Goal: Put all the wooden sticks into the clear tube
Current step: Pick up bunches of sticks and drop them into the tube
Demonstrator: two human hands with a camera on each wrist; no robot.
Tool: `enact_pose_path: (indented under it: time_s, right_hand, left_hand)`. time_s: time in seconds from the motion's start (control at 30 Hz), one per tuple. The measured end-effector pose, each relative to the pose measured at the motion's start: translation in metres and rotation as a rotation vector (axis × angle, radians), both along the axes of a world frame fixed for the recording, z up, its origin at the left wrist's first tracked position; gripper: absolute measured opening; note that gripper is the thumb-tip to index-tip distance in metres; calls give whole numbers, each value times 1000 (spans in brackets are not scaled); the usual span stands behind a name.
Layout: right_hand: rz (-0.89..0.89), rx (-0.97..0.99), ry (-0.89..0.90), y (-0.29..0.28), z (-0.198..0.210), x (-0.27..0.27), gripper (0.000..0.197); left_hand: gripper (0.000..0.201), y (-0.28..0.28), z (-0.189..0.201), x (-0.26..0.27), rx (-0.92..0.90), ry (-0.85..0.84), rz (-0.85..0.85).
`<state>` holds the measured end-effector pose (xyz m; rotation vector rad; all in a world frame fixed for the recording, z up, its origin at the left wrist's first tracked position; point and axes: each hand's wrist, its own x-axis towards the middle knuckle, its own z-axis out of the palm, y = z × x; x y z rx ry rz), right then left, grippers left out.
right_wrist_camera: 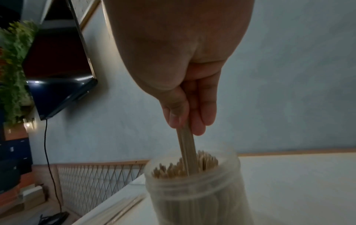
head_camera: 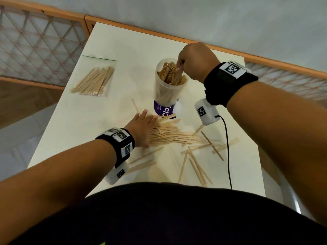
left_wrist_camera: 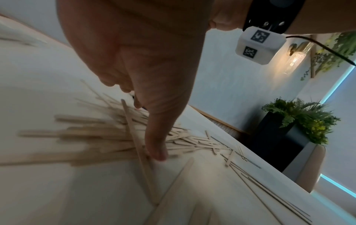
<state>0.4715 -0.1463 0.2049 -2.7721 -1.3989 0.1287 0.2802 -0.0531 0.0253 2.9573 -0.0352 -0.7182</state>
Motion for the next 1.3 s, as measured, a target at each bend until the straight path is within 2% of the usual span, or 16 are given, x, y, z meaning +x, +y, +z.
enact_pose_path:
  time_s: [0.13, 0.3, 0.47, 0.67, 0.8, 0.9, 1.0, 1.13, 1.2, 1.3]
  right_hand:
    - [-29, -85, 49, 14, -27, 2, 25]
    - [-22, -221, 69, 26, -52, 8, 23]
    - [14, -230, 144, 25, -57, 11, 25]
    - [-94, 171, 119, -3, -45, 12, 19]
    - [-146, 355, 140, -32, -45, -1, 19]
    - [-232, 479, 199, -58, -54, -18, 17]
    - [-318, 519, 280, -83, -73, -38, 14]
    - [-316, 416, 385, -101, -101, -68, 19]
    - [-358, 461, 476, -98, -106, -82, 27]
    - [-453, 598, 709, -88, -99, -93, 42]
  left_hand:
    - [60, 3, -5, 1, -104, -168, 19]
    - [31, 5, -7, 2, -76, -164, 48]
    - [27, 7, -9, 3, -71, -150, 68]
    - [24, 10, -10, 4, -58, -167, 91]
    - [29, 12, -6, 6, -121, -108, 223]
    - [27, 13, 1, 4, -155, -133, 241]
    - [22, 16, 8, -1, -236, -166, 282]
    - [21, 17, 16, -8, -316, -279, 344]
    - [24, 15, 26, -7, -393, -329, 442]
    - [22, 6, 50, -5, -653, -325, 641]
